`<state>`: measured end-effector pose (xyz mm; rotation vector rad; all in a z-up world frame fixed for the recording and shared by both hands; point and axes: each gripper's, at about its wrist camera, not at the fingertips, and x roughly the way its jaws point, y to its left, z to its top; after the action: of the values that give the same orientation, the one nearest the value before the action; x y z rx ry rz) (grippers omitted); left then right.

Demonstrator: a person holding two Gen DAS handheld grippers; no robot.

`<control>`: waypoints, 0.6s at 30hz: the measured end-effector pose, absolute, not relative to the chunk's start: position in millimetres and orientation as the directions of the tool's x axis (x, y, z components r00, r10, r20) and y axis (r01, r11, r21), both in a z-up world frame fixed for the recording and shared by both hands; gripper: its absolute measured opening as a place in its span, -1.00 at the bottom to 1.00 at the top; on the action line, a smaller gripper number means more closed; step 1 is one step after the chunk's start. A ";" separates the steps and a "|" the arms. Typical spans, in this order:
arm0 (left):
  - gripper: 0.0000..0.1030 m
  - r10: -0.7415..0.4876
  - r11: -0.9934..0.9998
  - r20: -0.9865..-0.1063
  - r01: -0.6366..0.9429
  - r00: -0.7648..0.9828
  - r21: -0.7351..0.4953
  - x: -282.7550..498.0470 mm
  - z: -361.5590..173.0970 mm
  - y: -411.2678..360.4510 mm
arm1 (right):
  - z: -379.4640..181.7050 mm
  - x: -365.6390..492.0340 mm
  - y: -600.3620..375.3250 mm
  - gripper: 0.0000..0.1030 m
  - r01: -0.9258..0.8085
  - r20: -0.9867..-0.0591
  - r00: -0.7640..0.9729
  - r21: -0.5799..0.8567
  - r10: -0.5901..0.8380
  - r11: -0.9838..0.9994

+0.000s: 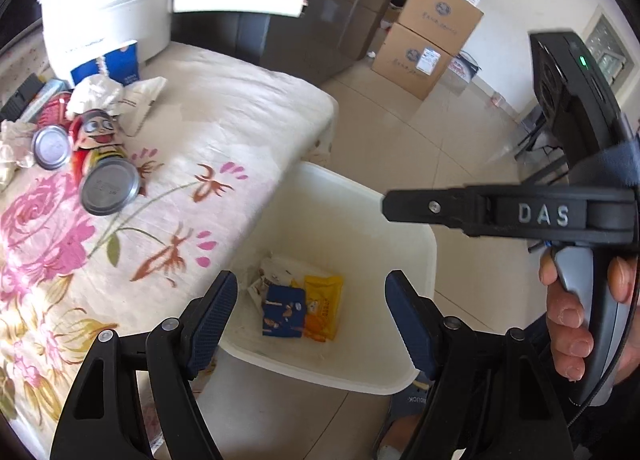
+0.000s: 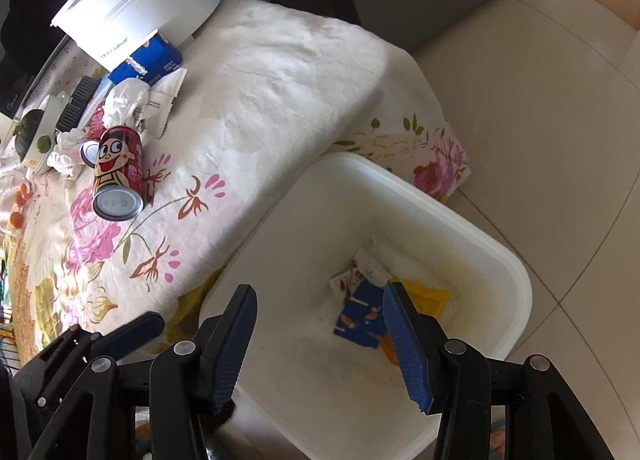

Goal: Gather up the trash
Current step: 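Lower the blue almond box into the bin and open the left tool, then grasp the red cartoon can with the left tool while the right tool grasps a white tissue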

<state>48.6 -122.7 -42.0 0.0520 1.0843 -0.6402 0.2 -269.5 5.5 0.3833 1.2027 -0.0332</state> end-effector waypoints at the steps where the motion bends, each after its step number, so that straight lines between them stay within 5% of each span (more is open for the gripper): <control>1: 0.53 -0.448 0.838 -0.832 0.478 0.327 -0.264 55.6 -38.5 -113.4 | 6.3 -0.1 -270.3 0.18 0.229 -0.911 0.371 0.275 0.177 0.934; 10: 0.53 -0.363 0.927 -0.819 0.089 0.445 -0.363 127.8 -22.3 4.8 | 1.8 6.5 -264.4 0.27 0.239 -0.901 0.362 0.338 0.239 0.910; 18: 0.53 -0.373 0.921 -0.841 0.044 0.393 -0.388 173.5 -44.4 2.2 | -9.2 30.0 -243.1 0.30 0.230 -0.898 0.329 0.377 0.293 0.897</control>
<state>173.5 2.2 -44.4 -0.3268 1.1417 -0.2706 30.0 -243.1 -9.2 0.4875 1.2498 0.0431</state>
